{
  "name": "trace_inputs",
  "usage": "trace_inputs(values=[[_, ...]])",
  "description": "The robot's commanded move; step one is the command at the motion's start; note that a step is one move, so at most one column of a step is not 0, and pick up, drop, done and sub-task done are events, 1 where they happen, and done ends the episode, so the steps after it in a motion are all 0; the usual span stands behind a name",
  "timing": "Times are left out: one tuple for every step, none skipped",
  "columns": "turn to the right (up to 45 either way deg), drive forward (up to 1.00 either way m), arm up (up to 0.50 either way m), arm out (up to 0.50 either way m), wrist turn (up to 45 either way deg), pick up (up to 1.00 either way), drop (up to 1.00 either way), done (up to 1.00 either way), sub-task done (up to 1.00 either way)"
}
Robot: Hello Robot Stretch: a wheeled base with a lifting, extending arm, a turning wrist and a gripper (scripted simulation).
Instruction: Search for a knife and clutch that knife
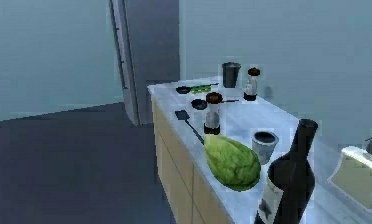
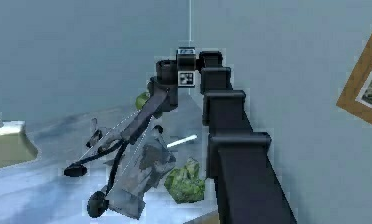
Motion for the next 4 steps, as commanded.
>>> trace_inputs(values=[[0.0, 0.00, 0.00, 0.00, 45.0, 0.00, 0.00, 0.00, 0.00], [0.0, 0.00, 0.00, 0.00, 18.0, 0.00, 0.00, 0.00, 0.00], [0.0, 0.00, -0.16, 0.00, 0.0, 0.00, 0.00, 0.00, 0.00], [0.0, 0.00, 0.00, 0.00, 0.0, 1.00, 0.00, 0.00, 0.00]])
